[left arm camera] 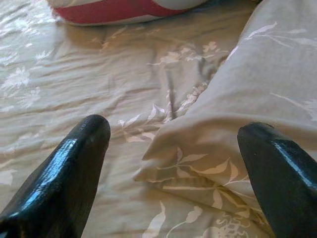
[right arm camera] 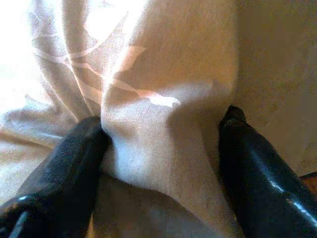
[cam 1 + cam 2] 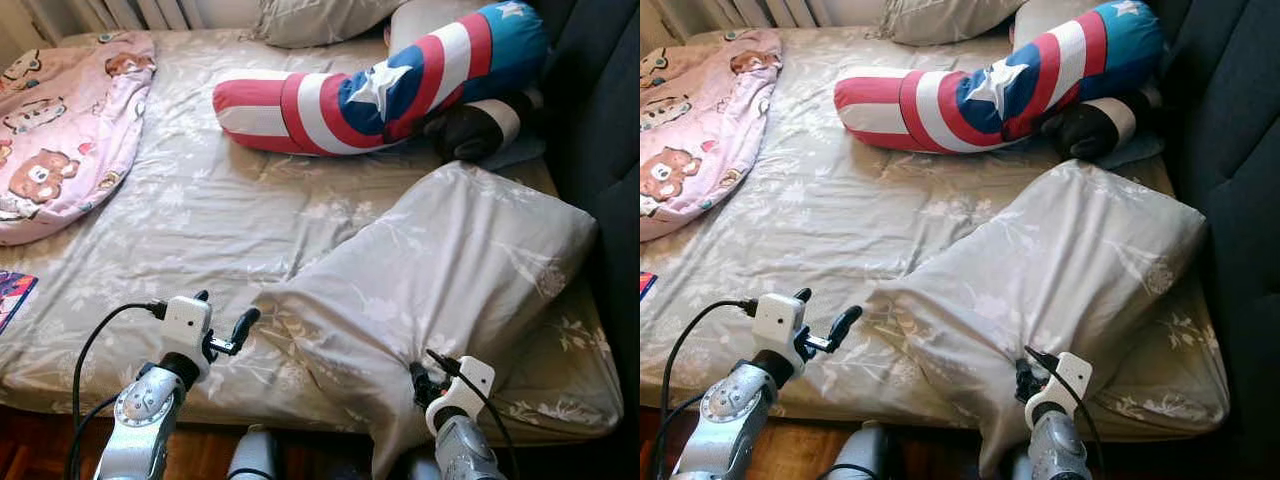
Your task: Clean up the room
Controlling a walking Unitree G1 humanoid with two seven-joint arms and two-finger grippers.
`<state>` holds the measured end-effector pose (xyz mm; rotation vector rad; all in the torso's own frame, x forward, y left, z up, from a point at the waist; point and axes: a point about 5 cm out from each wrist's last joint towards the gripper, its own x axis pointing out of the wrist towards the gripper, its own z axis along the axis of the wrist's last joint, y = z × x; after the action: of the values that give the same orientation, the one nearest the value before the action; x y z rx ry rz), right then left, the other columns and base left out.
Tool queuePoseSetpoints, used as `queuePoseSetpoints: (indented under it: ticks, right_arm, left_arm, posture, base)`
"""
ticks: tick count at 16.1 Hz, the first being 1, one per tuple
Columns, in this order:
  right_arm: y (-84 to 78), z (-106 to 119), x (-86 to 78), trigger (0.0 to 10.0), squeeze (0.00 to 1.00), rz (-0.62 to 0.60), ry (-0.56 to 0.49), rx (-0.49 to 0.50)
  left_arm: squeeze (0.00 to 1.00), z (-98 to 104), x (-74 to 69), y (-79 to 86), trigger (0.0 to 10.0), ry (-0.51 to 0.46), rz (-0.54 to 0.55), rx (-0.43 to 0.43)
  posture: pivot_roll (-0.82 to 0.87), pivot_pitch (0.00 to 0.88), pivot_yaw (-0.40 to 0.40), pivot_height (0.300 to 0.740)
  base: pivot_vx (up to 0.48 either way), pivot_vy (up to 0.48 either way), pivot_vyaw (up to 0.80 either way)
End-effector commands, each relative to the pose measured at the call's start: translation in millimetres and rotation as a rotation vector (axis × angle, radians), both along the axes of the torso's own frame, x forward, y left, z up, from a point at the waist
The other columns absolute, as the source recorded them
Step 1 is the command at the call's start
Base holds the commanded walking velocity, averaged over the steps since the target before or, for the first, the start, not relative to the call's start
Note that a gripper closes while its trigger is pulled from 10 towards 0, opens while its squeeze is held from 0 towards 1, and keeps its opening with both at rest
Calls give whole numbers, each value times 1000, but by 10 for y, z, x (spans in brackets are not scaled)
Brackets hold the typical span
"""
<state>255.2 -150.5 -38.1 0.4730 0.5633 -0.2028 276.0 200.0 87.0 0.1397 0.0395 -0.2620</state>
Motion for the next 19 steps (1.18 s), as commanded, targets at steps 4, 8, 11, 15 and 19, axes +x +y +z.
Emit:
queuePoseSetpoints:
  ticks: [4, 8, 11, 15, 19]
  right_arm:
    - [146, -174, -221, 0, 0, 45, 94, 36]
    - [141, -169, -216, 0, 0, 48, 89, 37]
    - [140, -155, -194, 0, 0, 57, 84, 31]
    - [91, -149, -180, 0, 0, 51, 92, -2]
    - [-57, -130, -151, 0, 0, 1, 101, -31]
  left_arm:
    - [0, 29, 3, 69, 10000, 7, 37, -14]
    - [0, 38, 13, 66, 10000, 7, 50, -24]
    - [0, 34, 25, 50, 10000, 5, 52, -33]
    - [0, 36, 51, 42, 10000, 3, 58, -43]
    - [0, 38, 92, 50, 10000, -1, 69, -53]
  posture:
    - [155, 260, 90, 661]
    - [152, 253, 83, 661]
    - [147, 244, 78, 661]
    - [138, 218, 72, 661]
    - [123, 188, 70, 661]
  base:
    - [0, 0, 0]
    - [0, 0, 0]
    - [0, 0, 0]
    - [0, 0, 0]
    - [0, 0, 0]
